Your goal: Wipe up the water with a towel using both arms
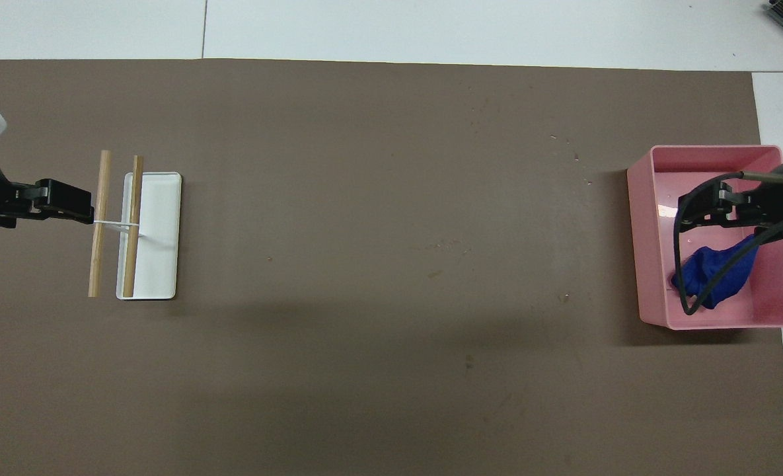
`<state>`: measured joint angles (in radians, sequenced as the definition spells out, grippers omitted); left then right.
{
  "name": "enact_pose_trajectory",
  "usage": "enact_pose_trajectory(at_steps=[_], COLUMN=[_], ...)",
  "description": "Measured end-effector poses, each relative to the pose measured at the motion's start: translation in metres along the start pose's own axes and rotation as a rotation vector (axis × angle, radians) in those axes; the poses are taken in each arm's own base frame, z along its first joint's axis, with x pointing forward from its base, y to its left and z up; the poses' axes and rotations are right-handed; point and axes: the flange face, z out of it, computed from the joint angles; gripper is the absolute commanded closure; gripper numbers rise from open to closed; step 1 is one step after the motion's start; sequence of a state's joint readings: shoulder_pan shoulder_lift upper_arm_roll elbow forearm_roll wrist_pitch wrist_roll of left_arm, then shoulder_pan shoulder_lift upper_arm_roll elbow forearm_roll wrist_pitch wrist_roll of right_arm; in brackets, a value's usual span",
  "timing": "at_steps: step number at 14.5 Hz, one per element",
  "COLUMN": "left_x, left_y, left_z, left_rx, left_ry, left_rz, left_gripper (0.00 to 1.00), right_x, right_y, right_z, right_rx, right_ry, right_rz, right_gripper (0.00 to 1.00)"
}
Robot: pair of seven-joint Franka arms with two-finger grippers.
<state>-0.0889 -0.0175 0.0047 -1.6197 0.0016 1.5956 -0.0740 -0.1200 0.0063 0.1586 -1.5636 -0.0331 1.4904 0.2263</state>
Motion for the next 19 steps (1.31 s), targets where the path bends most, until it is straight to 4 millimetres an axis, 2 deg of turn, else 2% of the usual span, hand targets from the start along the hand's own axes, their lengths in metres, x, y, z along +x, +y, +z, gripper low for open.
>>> enact_pose_trajectory(at_steps=[19], left_x=[0.0], left_y=[0.0], left_z=[0.0], left_rx=[0.0], left_ry=[0.0], left_rz=[-0.004], left_gripper=[0.0], right_x=[0.0006], right_y=[-0.0029], right_z=[-0.0002], right_rx=[0.022], right_ry=[0.016], right_rz=[-0.002], right_gripper=[0.0])
